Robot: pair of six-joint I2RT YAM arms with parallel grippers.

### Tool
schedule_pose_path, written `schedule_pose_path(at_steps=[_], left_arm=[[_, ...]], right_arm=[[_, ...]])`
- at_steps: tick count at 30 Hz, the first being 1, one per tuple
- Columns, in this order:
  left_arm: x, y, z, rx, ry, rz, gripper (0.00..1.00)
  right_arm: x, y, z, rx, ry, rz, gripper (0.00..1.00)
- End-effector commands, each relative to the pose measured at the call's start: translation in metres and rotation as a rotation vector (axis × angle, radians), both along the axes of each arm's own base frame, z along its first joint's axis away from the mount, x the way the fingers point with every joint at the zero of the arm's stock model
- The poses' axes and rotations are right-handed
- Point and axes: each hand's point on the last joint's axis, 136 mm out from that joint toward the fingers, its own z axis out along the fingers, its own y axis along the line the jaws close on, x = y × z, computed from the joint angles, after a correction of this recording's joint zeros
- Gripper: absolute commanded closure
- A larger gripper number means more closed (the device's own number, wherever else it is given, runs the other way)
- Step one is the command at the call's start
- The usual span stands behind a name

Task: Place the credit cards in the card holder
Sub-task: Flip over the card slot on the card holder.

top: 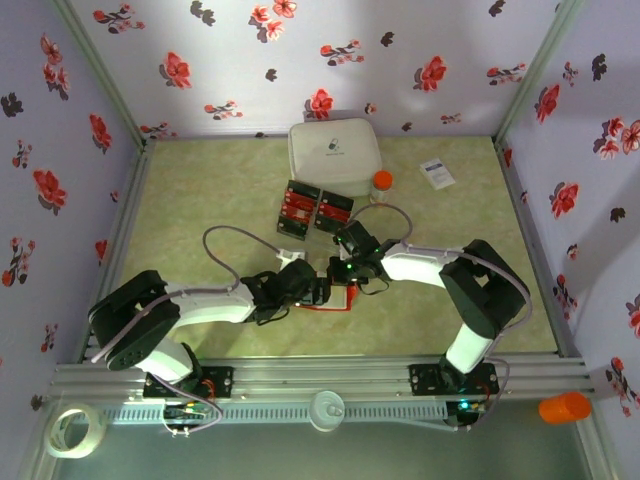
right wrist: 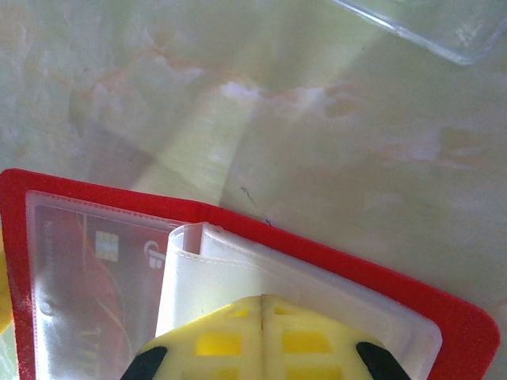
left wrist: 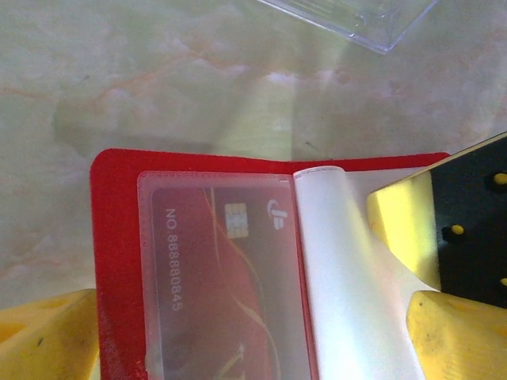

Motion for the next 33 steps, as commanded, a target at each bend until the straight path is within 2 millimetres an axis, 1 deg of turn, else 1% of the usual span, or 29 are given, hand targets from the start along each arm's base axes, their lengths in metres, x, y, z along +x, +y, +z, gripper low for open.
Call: schedule_pose_path(at_steps=[1, 6, 10, 12, 13, 16, 19, 22, 26, 29, 33], left_arm=[[-0.006, 0.002, -0.012, 0.018, 0.004, -0.015, 0.05], [-0.011, 0.008, -0.027, 0.025, 0.02, -0.005, 0.11], [-0.014, 0.01, -0.032, 0.022, 0.025, -0.001, 0.15], [-0.015, 0.011, -0.032, 0.018, 0.025, -0.002, 0.18], [-0.015, 0.011, -0.033, 0.018, 0.025, -0.002, 0.2], [-0.015, 0.01, -0.033, 0.013, 0.023, -0.004, 0.26], [-0.015, 0.009, -0.034, 0.013, 0.022, -0.005, 0.31], [-0.015, 0.009, -0.035, 0.013, 0.024, -0.006, 0.32], [-0.016, 0.008, -0.036, 0.012, 0.026, -0.007, 0.32], [-0.016, 0.008, -0.035, 0.01, 0.025, -0.006, 0.32], [-0.016, 0.008, -0.035, 0.01, 0.024, -0.007, 0.32]], right_arm=[[-0.006, 0.001, -0.007, -0.009, 0.032, -0.003, 1.0], [-0.006, 0.0, -0.007, -0.009, 0.033, -0.007, 1.0], [-0.005, 0.001, -0.004, -0.003, 0.028, -0.008, 1.0], [-0.003, 0.001, 0.001, 0.003, 0.02, -0.011, 0.99], [-0.002, 0.001, 0.004, 0.006, 0.015, -0.012, 0.97], [0.001, -0.001, 0.015, 0.018, -0.006, -0.024, 0.83], [0.003, -0.004, 0.022, 0.022, -0.021, -0.036, 0.75], [0.004, -0.008, 0.025, 0.019, -0.031, -0.049, 0.68], [0.004, -0.009, 0.024, 0.019, -0.027, -0.061, 0.58], [0.003, -0.008, 0.019, 0.025, -0.011, -0.063, 0.54], [0.001, 0.002, 0.018, 0.076, 0.019, -0.054, 0.53]])
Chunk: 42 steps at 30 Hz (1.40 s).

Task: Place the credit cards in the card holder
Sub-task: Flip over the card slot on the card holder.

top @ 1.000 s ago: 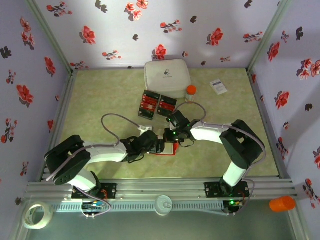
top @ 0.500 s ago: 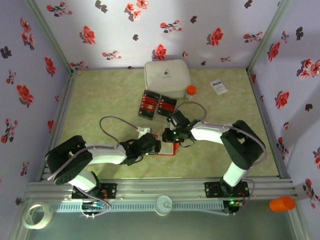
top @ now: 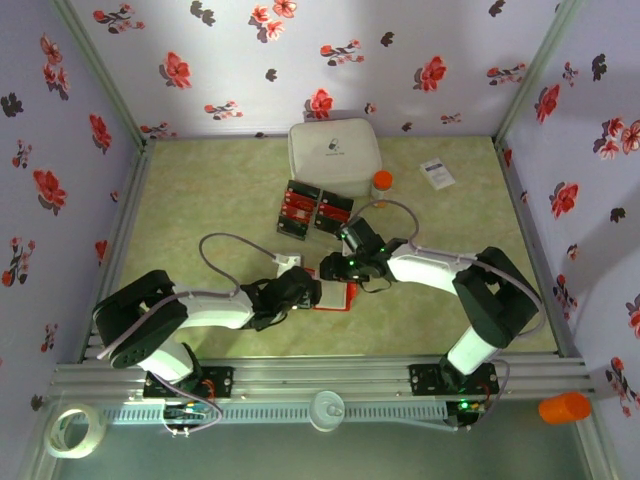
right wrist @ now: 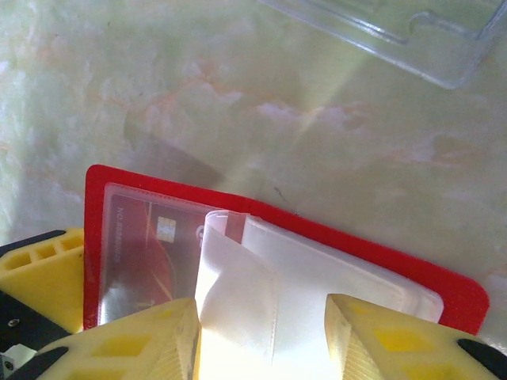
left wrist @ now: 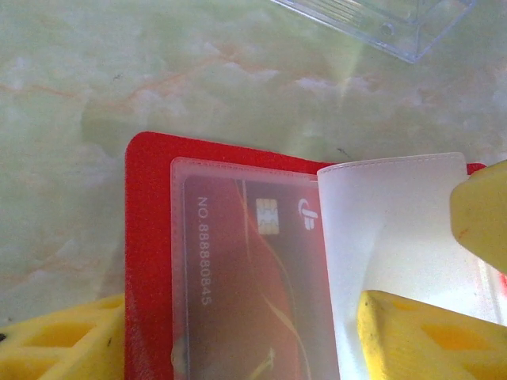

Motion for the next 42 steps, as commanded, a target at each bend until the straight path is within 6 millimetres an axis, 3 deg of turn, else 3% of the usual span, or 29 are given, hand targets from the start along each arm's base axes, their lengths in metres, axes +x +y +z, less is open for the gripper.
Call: schedule_pose_path(at_steps=[1, 7, 11, 17, 21, 30, 36, 42], left_arm=[[-0.018, 0.001, -0.022, 0.019, 0.081, -0.035, 0.32], [-0.017, 0.001, -0.014, 0.002, 0.066, -0.037, 0.3], [-0.015, 0.006, 0.007, -0.032, 0.026, -0.021, 0.22], [-0.011, 0.038, 0.04, -0.06, -0.046, 0.053, 0.06], [-0.009, 0.065, 0.051, -0.066, -0.073, 0.117, 0.01], [-0.016, 0.108, 0.048, -0.079, -0.069, 0.209, 0.0], [-0.019, 0.117, 0.042, -0.056, -0.051, 0.224, 0.0], [-0.018, 0.113, 0.038, -0.029, -0.035, 0.21, 0.0]], right_arm=[[-0.002, 0.006, -0.005, 0.044, 0.043, -0.009, 0.54], [-0.003, 0.023, 0.01, 0.151, 0.066, 0.008, 0.54], [-0.004, 0.028, 0.021, 0.188, 0.066, 0.004, 0.53], [-0.012, 0.043, 0.027, 0.188, 0.064, 0.03, 0.5], [-0.015, 0.058, 0.023, 0.176, 0.066, 0.053, 0.48], [-0.008, 0.08, 0.006, 0.159, 0.082, 0.063, 0.46], [-0.009, 0.083, -0.007, 0.146, 0.105, 0.078, 0.46], [-0.011, 0.082, 0.003, 0.158, 0.089, 0.093, 0.46]])
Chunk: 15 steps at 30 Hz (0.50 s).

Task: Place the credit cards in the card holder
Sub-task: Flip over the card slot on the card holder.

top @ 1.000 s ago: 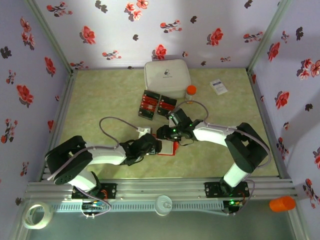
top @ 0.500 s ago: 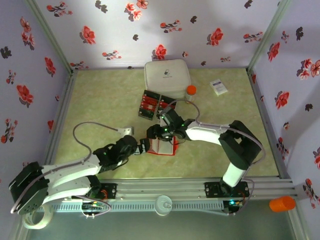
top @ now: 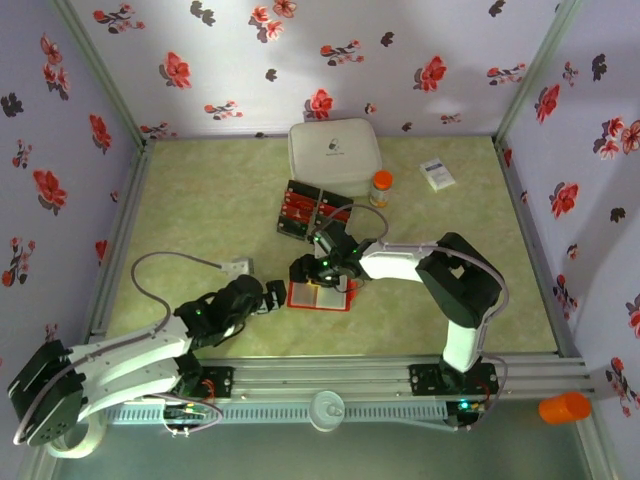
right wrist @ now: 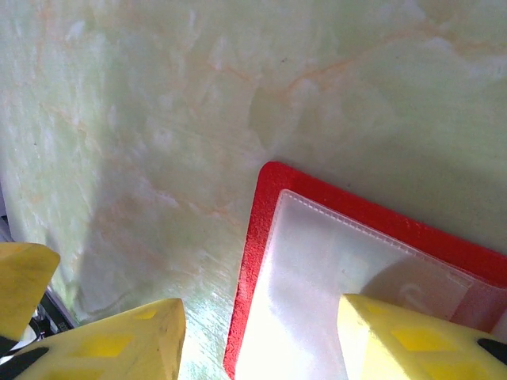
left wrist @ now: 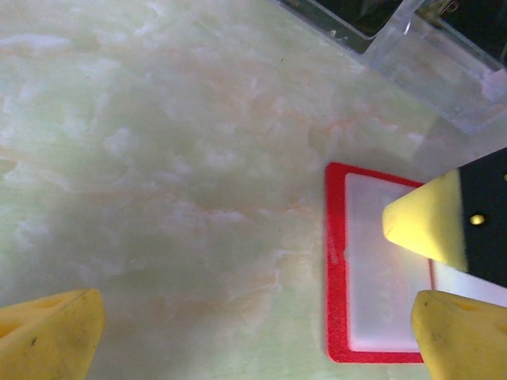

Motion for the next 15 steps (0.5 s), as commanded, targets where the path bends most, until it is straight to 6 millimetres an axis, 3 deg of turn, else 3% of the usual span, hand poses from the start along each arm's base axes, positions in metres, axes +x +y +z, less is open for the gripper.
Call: schedule_pose_path(at_steps=[1, 15], left_arm=[[0.002, 0.004, -0.005, 0.035, 0.014, 0.017, 0.0], [0.016, -0.034, -0.004, 0.044, 0.035, -0.076, 0.0]], right_arm=[[0.002, 0.004, 0.013, 0.017, -0.03, 0.015, 0.46], [0.017, -0.021, 0.027, 0.014, -0.049, -0.04, 0.46]])
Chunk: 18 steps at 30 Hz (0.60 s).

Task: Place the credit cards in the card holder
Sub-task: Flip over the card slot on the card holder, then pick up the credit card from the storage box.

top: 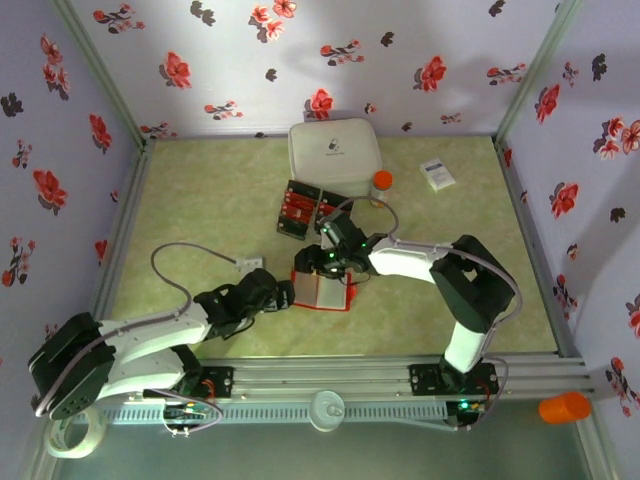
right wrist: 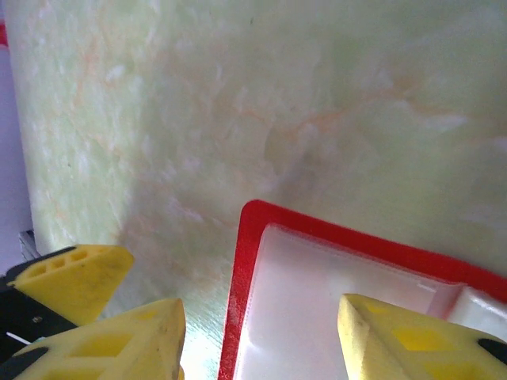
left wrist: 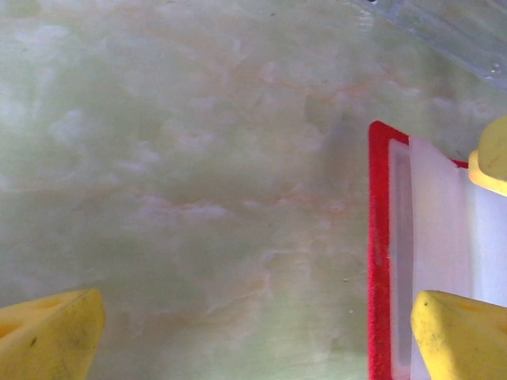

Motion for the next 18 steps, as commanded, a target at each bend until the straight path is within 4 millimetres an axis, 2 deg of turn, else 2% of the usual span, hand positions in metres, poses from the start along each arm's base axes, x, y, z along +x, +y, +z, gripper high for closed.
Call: schedule_pose_path(at_steps=[1, 4, 9, 15, 18], left_arm=[[0.011, -0.016, 0.014, -0.028, -0.033, -0.032, 0.0], [0.014, -0.023, 0.015, -0.024, -0.03, -0.047, 0.0], [0.018, -0.035, 0.01, -0.016, -0.016, -0.074, 0.0], [0.02, -0.039, -0.001, -0.002, 0.002, -0.076, 0.0], [0.019, -0.037, -0.003, -0.006, 0.003, -0.069, 0.0]], right_arm=[[-0.001, -0.01, 0.001, -0.022, -0.007, 0.004, 0.46], [0.005, -0.013, 0.007, -0.016, -0.018, -0.008, 0.46], [0.026, -0.033, 0.033, -0.042, -0.075, -0.031, 0.46], [0.048, -0.057, 0.06, -0.096, -0.131, -0.043, 0.45], [0.044, -0.061, 0.057, -0.095, -0.118, -0.049, 0.46]])
